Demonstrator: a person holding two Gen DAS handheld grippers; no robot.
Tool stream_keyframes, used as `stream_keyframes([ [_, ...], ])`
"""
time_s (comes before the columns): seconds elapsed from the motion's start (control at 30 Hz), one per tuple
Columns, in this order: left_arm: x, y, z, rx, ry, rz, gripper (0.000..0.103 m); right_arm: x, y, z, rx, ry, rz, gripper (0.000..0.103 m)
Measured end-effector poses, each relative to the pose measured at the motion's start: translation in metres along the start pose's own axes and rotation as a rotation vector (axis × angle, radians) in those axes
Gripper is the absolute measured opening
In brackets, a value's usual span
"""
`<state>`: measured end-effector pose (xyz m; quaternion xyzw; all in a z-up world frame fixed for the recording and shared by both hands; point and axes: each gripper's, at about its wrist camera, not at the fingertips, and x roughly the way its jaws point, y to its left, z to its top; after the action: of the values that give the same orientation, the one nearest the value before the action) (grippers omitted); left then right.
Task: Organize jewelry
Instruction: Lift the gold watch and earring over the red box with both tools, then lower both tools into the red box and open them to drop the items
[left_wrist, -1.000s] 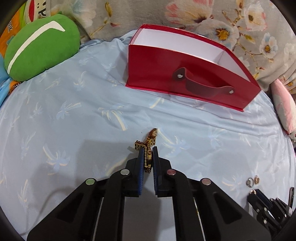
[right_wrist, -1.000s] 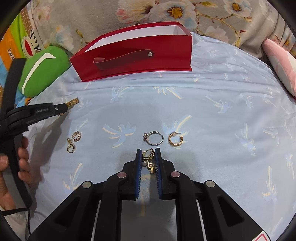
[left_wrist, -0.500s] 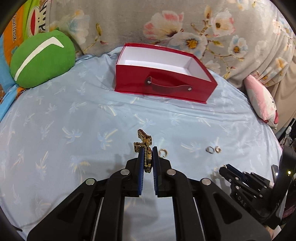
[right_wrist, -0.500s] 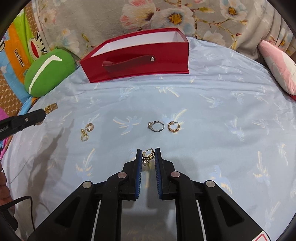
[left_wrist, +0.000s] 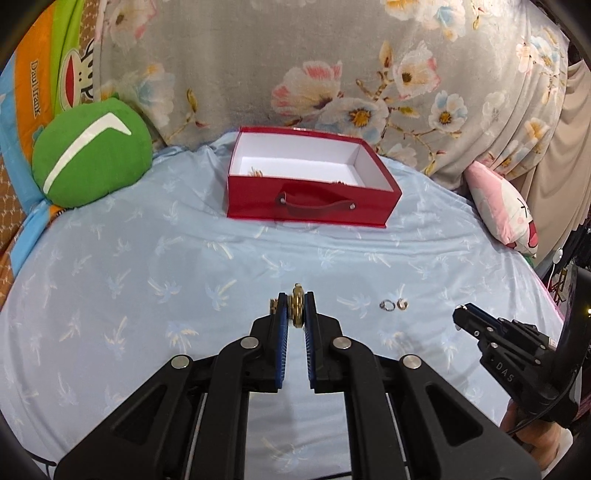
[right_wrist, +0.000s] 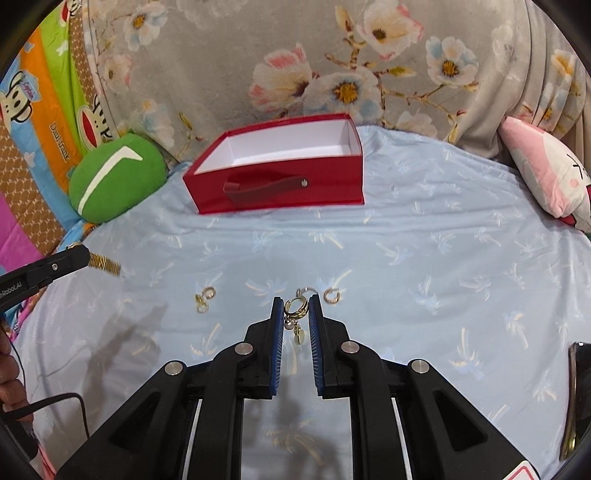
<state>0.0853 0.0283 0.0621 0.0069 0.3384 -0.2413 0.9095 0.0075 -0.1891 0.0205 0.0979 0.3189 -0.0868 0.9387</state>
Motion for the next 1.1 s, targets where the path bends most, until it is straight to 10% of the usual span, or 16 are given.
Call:
stream_keyframes([
  [0.47,0.029,-0.003,0.103,0.083,-0.123,0.037,0.008,0.036,-0.009,0.115,-0.084,-0.150,0.014,0.012],
  [1.1,0.218,-0.012,0.258,0.094,-0.136,0.070,0.008,0.224,-0.021,0.273,-0.045,-0.108,0.066,0.012],
])
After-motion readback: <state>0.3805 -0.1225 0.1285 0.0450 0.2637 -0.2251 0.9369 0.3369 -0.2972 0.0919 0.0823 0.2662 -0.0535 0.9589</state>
